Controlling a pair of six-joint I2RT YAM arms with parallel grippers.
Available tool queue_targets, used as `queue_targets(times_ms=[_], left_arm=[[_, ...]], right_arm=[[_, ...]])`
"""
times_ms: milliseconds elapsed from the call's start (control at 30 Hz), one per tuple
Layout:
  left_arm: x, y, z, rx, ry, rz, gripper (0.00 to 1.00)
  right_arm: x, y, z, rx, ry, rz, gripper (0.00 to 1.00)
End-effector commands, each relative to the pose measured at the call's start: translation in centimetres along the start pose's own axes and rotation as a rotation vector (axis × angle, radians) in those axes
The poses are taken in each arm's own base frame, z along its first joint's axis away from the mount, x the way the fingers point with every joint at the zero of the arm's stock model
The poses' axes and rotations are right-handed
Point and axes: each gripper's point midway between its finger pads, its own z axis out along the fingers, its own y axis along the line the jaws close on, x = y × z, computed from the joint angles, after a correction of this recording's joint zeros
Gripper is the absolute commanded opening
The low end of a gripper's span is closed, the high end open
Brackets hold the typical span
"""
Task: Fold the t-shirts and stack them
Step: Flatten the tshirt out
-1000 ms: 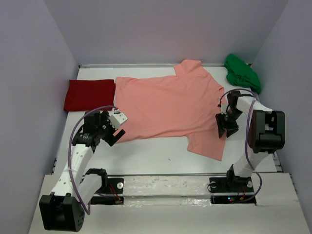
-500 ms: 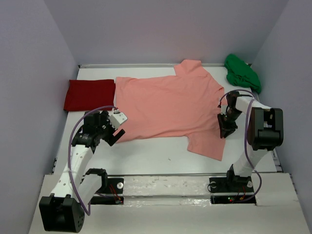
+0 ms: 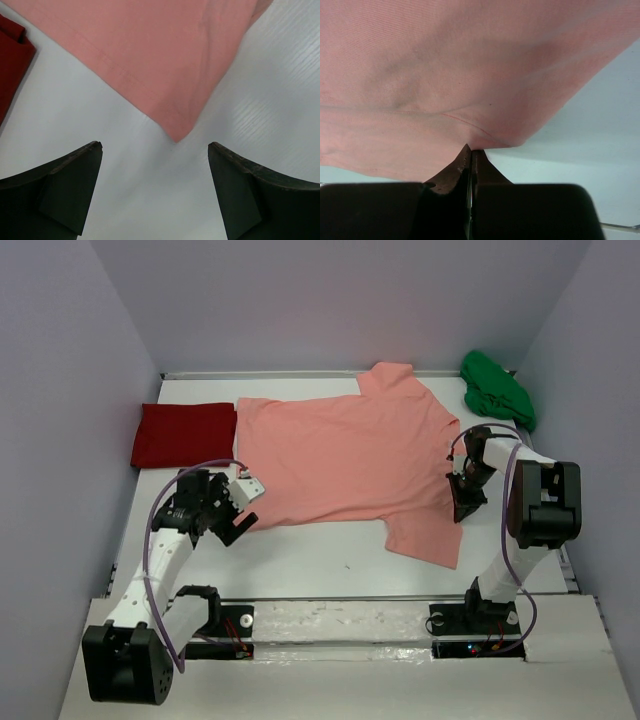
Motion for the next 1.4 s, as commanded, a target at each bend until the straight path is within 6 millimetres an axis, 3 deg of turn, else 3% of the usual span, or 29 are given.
queue_targets(times_ms=[0, 500, 1000, 1233, 1367], left_arm=[[0.6, -0.7, -0.4, 0.060, 0.048, 0.081, 0.99], [2.6, -1.3, 1.2, 0.111, 0.134, 0.167, 0.99], [4.6, -1.3, 5.3, 0.082, 0.233, 0.167, 0.98], [5.8, -1.7, 6.1, 0.090, 0.278, 0.155, 0.86], [5.5, -1.3, 5.8, 0.073, 0.277, 0.160, 0.58]], right_arm=[[-1.3, -0.5, -1.5, 0.029, -0.066, -0.004, 0.00], [-1.9, -0.3, -2.9, 0.032, -0.092, 0.010, 0.00], [-1.5, -0.6, -4.5, 0.062, -0.104, 0.004, 0.00], [-1.3, -0.8, -5.0, 0.079, -0.101, 0.000, 0.00], [-1.1, -1.0, -5.3, 0.095, -0.107, -0.001, 0.00]])
